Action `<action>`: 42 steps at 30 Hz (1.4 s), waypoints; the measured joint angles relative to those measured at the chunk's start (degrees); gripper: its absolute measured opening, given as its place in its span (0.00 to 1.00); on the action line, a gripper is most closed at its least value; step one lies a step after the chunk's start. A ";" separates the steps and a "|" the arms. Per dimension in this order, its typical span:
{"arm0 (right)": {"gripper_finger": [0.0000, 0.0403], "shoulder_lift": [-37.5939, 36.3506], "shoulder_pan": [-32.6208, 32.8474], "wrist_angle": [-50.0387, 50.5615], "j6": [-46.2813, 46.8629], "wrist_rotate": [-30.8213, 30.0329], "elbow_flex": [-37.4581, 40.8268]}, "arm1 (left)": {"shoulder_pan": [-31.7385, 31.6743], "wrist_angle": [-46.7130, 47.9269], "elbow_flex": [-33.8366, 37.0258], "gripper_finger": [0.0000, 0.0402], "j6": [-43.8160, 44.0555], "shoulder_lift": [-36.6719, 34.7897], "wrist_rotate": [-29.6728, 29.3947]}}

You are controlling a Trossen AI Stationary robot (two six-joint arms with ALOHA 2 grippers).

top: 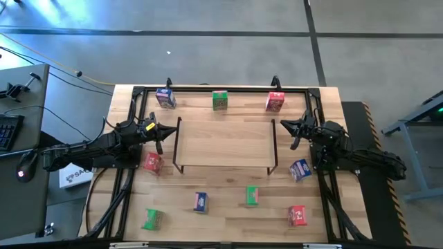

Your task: Stack cereal on shelf

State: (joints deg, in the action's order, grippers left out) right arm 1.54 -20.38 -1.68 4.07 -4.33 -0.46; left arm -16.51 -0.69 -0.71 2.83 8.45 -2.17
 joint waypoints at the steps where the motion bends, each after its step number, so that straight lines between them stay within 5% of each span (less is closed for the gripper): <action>1: 0.00 -0.02 0.00 0.01 0.00 0.01 0.00 | -0.02 -0.02 0.00 0.00 0.00 0.02 0.02; 20: 0.00 -0.01 0.00 -0.05 -0.26 -0.04 0.02 | 0.00 -3.23 -0.02 0.00 -0.36 -0.02 0.02; 27: 0.00 0.00 0.00 -1.07 -8.68 -0.16 -0.01 | -0.02 -9.90 0.00 0.00 -0.46 0.02 -0.98; 42: 0.00 0.03 0.00 -23.87 -14.04 0.09 -0.01 | -0.04 -15.55 -0.02 0.00 5.66 0.02 -6.05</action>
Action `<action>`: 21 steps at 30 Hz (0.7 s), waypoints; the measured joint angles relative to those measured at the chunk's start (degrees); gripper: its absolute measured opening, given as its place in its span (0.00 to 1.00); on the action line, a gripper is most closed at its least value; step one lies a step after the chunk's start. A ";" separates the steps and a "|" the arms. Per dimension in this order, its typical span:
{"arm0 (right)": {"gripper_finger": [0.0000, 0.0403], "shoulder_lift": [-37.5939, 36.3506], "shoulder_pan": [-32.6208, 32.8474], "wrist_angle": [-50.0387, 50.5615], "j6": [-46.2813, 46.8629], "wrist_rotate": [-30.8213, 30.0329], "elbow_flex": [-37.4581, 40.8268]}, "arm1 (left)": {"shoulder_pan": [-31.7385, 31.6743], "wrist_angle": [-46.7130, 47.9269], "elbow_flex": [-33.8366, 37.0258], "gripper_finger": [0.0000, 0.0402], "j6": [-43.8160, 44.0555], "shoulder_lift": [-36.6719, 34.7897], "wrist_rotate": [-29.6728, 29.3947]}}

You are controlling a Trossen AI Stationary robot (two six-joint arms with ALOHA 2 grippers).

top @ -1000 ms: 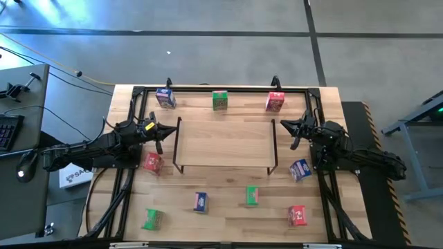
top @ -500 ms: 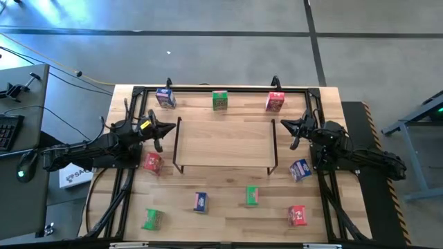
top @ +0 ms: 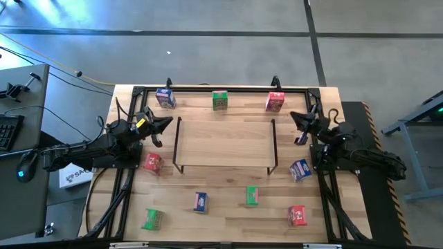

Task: Stack cereal on shelf
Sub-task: Put the top right red cereal box on the shelf

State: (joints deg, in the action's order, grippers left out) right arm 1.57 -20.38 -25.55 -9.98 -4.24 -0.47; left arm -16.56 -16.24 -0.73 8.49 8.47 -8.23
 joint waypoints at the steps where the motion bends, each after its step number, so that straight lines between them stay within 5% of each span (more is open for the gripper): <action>1: 0.00 0.25 0.00 -0.86 0.01 -0.21 -0.09 | 0.00 0.01 0.00 0.00 -0.07 0.00 -0.58; 10: 0.00 11.10 0.02 -12.99 0.02 2.04 -2.82 | -0.02 0.97 0.00 0.00 0.34 1.52 -3.95; 16: 0.00 24.95 -1.09 -8.51 -1.39 -10.03 -14.81 | -0.03 0.98 0.00 0.00 1.33 3.37 -9.29; 21: 0.00 37.20 -3.51 6.25 -10.15 -13.98 -28.66 | -0.02 -0.78 0.00 0.00 0.88 4.26 -7.42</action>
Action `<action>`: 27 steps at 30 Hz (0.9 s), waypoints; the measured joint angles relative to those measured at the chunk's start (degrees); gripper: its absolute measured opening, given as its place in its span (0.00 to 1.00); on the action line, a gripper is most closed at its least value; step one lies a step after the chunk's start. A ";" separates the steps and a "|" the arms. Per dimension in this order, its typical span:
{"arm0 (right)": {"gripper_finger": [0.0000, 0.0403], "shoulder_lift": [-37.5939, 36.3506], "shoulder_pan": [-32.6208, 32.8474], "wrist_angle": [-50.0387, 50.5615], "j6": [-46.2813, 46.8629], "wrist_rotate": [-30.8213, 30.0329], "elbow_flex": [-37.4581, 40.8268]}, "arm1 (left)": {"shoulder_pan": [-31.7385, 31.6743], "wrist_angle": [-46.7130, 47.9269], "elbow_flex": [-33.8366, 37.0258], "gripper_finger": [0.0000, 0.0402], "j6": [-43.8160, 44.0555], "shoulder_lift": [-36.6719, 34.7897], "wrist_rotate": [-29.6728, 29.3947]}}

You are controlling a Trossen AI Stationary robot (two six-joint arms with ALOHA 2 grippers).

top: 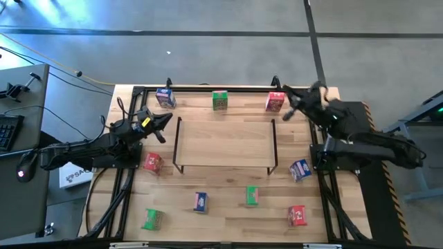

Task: Stack cereal on shelf
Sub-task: Put the top right red cereal box on the shelf

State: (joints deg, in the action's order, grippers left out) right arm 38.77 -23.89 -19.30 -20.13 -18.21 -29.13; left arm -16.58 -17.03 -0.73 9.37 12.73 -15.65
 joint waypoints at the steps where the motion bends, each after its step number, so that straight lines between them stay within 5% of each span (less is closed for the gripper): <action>1: 0.00 2.23 -0.68 4.36 0.23 -0.33 -2.99 | 0.00 -0.63 0.00 0.00 -0.40 -0.02 0.91; 9: 0.00 19.59 -7.76 41.11 6.71 6.79 -28.39 | -0.04 -2.85 0.00 0.00 -5.66 -0.02 2.87; 15: 0.04 31.90 -12.93 59.70 6.06 9.38 -42.85 | -2.16 -3.69 -2.11 0.00 -8.08 -0.03 2.84; 21: 0.21 42.83 -16.32 77.04 2.86 15.93 -52.75 | -3.65 -2.68 -2.21 0.00 -7.59 0.02 4.49; 27: 0.48 53.25 -17.02 90.03 3.08 16.36 -57.43 | -4.85 -1.78 -2.21 0.00 -7.50 0.15 6.24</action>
State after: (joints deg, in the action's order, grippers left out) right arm 92.02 -40.91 70.74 -17.04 -1.86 -86.56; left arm -21.43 -18.81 -2.94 1.87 12.88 -9.41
